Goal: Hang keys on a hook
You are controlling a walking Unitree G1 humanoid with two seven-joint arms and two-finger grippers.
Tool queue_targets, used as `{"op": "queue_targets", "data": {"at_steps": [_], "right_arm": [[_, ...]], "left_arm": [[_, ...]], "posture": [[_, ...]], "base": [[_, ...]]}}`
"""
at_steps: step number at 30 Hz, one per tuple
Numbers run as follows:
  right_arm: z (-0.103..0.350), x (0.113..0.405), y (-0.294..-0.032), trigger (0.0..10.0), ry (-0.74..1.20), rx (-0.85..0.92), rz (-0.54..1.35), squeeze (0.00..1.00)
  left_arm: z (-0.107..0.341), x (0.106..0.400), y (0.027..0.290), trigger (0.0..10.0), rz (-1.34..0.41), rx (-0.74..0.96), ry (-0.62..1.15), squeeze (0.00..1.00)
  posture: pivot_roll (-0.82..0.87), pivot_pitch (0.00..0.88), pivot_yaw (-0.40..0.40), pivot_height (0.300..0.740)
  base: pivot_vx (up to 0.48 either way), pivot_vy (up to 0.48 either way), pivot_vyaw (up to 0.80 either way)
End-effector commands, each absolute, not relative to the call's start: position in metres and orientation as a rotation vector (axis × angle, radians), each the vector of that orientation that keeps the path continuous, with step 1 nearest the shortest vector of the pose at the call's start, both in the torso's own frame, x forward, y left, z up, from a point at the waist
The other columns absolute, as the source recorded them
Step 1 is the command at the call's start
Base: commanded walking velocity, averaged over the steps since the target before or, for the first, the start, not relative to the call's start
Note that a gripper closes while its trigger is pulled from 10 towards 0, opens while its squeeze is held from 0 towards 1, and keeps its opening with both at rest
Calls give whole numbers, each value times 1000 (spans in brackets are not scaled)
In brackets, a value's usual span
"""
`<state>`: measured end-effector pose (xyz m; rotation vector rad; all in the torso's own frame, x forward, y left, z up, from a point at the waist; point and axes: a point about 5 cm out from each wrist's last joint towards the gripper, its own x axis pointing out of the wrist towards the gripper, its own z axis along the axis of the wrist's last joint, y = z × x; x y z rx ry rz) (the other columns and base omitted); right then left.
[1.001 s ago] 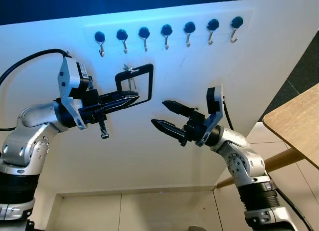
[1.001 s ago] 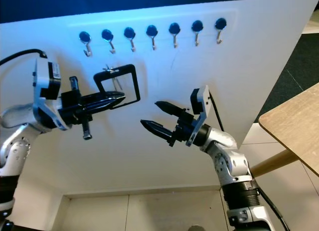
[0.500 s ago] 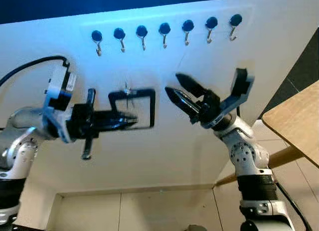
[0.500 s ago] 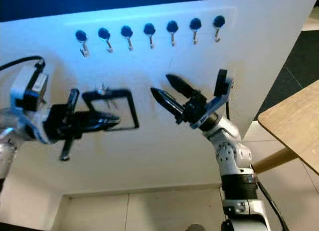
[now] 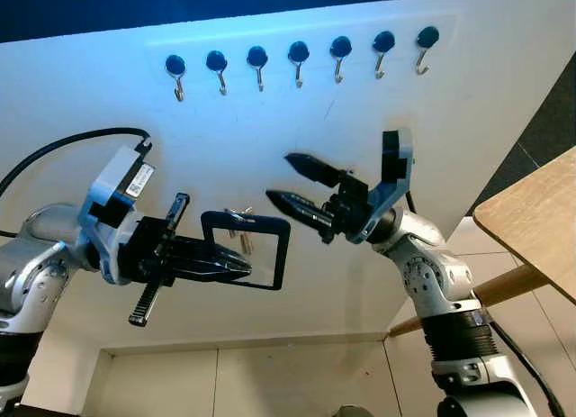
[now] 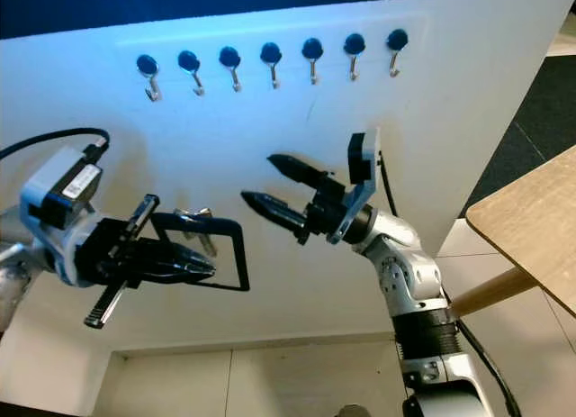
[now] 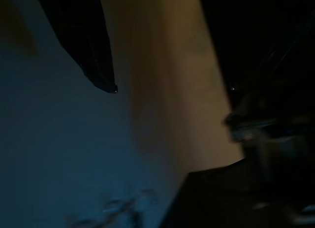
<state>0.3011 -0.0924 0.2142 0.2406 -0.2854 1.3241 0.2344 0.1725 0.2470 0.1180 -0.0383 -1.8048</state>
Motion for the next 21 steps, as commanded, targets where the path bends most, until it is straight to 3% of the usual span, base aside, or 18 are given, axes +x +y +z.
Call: {"op": "queue_targets", "data": {"at_steps": [1, 11, 21], "right_arm": [[216, 292, -82, 10000, -270, 208, 1415, 0], [203, 287, -59, 10000, -177, 47, 1458, 0], [204, 287, -50, 10000, -186, 62, 1421, 0]], "left_arm": [[248, 234, 170, 10000, -1831, 130, -21, 0], [244, 241, 163, 10000, -1823, 133, -20, 0], [244, 244, 161, 10000, -1823, 139, -18, 0]], "posture": [[-68, 77, 64, 740], [-80, 83, 71, 740], [-82, 93, 79, 740]], "base": [[0, 0, 0], [0, 0, 0], [0, 0, 0]]}}
